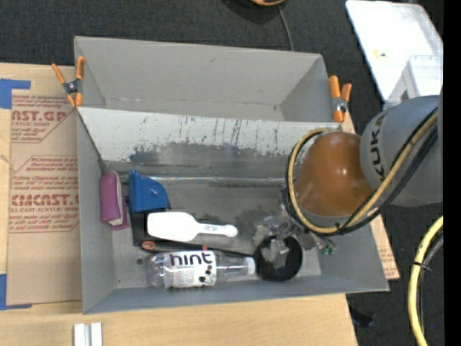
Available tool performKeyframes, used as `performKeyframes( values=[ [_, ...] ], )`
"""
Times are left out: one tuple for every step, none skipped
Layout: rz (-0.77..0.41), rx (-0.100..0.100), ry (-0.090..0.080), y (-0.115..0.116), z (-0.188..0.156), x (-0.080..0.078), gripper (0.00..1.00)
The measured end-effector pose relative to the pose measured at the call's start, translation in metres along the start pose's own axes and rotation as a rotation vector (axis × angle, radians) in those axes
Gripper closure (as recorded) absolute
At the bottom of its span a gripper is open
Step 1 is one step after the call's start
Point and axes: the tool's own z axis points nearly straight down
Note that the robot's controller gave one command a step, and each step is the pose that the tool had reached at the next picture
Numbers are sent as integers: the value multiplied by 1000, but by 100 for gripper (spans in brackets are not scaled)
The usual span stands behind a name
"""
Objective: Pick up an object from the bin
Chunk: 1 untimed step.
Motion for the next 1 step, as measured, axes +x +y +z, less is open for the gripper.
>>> performKeyframes(
  values=[
    [0, 0, 0, 0, 0, 0, 100]
  ],
)
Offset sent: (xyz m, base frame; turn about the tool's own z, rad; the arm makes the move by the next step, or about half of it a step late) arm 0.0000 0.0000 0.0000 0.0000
